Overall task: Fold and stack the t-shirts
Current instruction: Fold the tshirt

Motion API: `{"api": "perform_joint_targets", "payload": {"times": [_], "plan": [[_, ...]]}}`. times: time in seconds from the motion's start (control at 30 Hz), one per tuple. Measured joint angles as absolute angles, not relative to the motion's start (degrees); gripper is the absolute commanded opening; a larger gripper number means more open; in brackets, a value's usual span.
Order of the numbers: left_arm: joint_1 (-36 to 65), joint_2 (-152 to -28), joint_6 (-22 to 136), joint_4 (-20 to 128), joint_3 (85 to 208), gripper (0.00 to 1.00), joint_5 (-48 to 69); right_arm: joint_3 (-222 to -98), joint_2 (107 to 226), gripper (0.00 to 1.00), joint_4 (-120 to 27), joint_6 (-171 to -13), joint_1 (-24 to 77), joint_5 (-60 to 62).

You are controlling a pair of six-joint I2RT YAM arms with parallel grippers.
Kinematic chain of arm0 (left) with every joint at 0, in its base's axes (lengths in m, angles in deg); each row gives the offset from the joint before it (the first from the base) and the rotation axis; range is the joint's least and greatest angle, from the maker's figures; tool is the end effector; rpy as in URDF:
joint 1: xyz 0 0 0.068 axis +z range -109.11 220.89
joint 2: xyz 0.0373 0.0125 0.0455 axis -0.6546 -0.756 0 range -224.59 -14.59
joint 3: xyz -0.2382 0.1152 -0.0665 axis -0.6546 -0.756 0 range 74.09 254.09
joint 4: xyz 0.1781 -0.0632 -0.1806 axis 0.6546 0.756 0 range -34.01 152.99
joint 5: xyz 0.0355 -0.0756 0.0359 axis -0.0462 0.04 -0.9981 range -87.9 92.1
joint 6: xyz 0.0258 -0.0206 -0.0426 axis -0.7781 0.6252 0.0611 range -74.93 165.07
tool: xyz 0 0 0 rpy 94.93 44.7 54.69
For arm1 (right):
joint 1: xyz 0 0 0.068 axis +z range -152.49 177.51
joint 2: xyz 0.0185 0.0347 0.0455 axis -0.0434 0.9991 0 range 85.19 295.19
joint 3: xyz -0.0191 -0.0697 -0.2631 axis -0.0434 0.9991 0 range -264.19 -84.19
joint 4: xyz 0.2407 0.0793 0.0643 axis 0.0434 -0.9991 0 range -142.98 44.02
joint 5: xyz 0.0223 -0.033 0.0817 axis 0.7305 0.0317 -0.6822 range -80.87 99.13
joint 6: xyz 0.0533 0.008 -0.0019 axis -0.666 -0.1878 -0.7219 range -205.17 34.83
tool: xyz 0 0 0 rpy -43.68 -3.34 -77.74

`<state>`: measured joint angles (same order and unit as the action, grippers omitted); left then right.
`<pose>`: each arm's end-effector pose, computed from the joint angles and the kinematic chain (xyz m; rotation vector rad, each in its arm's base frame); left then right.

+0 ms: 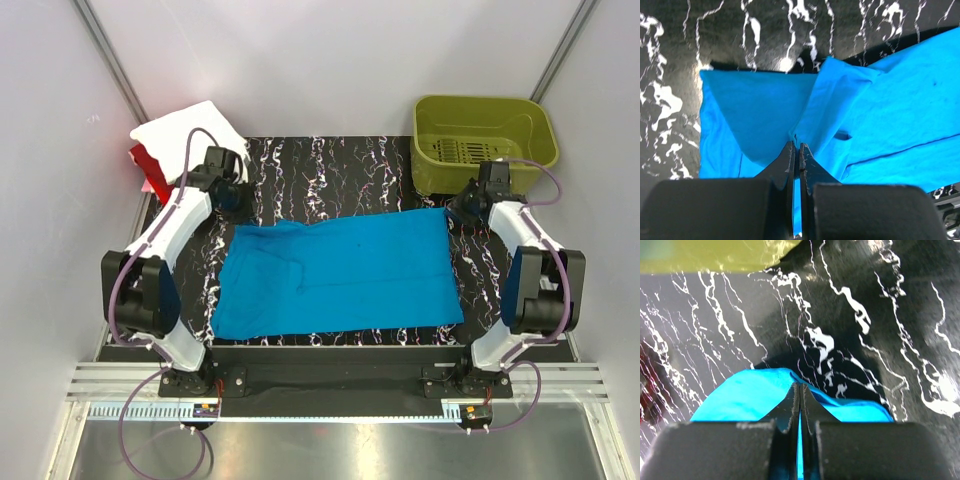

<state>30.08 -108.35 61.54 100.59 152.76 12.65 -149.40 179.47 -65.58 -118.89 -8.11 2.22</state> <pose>0.3371 -0.0710 0.2770 -0.0646 2.6414 -0.4057 0.3539 -0.0306 0.2281 0.7706 2.3211 0.3670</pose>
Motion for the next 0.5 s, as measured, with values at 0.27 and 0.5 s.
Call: {"api": "perform_joint_targets", "payload": {"times": [0.27, 0.5], "plan": [[30.08, -99.17, 60.38, 101.68, 145.13, 0.00, 10.09, -142.80, 171.51, 0.00, -65.95, -118.86, -8.11, 2.61], [30.08, -93.09, 59.92, 102.68, 139.36, 0.00, 8.89, -138.40, 166.25, 0.00, -67.46, -118.93, -8.11, 4.01]]}}
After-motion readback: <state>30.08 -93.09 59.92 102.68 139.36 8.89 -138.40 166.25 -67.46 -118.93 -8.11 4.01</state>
